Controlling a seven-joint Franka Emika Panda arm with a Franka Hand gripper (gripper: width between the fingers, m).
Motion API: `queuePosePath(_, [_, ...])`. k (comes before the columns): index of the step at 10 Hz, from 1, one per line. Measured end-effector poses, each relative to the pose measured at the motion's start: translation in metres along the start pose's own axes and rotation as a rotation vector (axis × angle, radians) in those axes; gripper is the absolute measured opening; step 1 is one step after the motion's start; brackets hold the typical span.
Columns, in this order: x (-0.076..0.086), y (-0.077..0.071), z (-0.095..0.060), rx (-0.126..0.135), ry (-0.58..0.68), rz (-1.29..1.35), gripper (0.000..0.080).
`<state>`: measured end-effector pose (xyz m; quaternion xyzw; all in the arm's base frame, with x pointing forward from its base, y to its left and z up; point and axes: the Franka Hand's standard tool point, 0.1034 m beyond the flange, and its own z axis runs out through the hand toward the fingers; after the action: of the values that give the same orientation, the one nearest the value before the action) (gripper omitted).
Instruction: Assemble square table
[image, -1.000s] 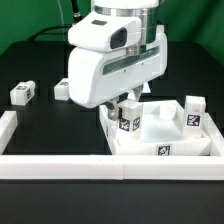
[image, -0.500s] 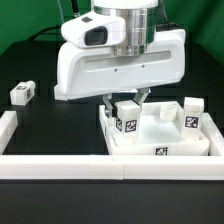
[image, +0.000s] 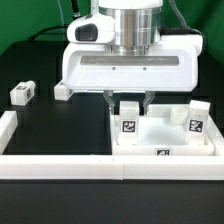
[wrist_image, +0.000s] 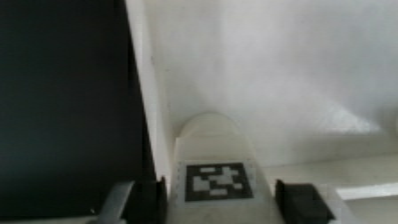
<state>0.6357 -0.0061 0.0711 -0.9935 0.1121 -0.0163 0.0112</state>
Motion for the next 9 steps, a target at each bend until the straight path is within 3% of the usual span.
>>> queuePosePath(4, [0.0010, 0.0009, -0.0008, -0.005, 0.006, 0.271, 0.0294])
queuePosePath(7, [0.0020, 0.0040, -0.0011, -0.010, 0.008, 0.227, 0.0319])
queuePosePath(8, [0.0021, 0.0038, -0.0012, -0.010, 0.008, 0.189, 0.0507])
queuePosePath(9, [0.0018, 0.0025, -0.0011, -0.010, 0.008, 0.131, 0.0603])
